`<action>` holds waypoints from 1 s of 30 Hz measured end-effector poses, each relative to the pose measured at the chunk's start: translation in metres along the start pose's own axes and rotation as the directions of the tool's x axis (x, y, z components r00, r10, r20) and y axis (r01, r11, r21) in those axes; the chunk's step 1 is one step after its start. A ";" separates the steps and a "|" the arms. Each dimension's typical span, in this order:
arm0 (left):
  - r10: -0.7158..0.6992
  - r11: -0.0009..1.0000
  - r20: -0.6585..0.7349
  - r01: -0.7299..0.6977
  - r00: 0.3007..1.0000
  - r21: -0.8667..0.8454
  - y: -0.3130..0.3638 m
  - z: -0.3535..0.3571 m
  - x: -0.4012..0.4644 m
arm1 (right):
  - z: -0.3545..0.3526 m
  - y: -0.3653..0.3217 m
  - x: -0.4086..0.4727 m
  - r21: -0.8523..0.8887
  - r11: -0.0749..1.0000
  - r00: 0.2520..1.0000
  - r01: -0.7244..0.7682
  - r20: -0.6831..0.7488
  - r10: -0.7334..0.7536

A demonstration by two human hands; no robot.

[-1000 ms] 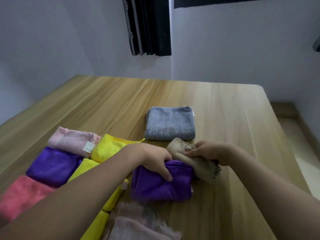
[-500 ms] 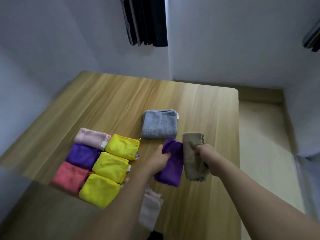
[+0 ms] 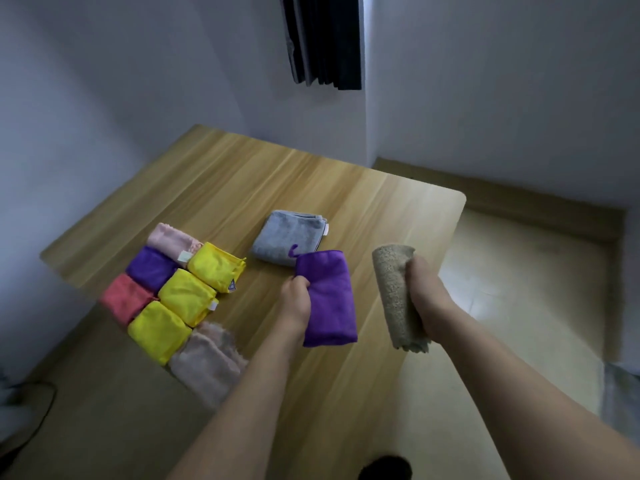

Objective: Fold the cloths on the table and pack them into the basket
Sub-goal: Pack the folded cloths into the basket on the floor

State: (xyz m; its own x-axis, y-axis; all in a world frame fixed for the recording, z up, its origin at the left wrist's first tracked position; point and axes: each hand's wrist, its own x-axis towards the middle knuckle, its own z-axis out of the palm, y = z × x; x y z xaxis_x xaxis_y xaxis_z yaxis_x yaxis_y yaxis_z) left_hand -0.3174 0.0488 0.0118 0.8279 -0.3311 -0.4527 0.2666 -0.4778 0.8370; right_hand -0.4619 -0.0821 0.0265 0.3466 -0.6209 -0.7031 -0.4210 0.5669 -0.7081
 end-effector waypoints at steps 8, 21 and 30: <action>0.055 0.992 -0.038 -0.050 0.998 0.118 0.046 0.075 0.055 | -0.030 -0.058 0.088 -0.149 0.988 0.998 0.048 0.034 -0.043; 0.155 0.963 0.016 -0.154 0.988 0.222 0.196 0.282 0.139 | -0.180 -0.220 0.256 -0.131 0.988 0.996 0.080 0.053 -0.073; 0.051 0.991 -0.090 -0.039 0.995 0.127 0.284 0.385 0.238 | -0.241 -0.368 0.403 -0.286 0.937 0.979 0.202 0.095 -0.183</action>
State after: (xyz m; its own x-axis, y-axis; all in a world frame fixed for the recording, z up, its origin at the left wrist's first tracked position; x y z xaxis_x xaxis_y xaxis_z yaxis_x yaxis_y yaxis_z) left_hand -0.2346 -0.4793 0.0236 0.8816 -0.2801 -0.3798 0.1692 -0.5638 0.8084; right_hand -0.3692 -0.6710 0.0196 0.4953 -0.6599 -0.5650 -0.5639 0.2505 -0.7869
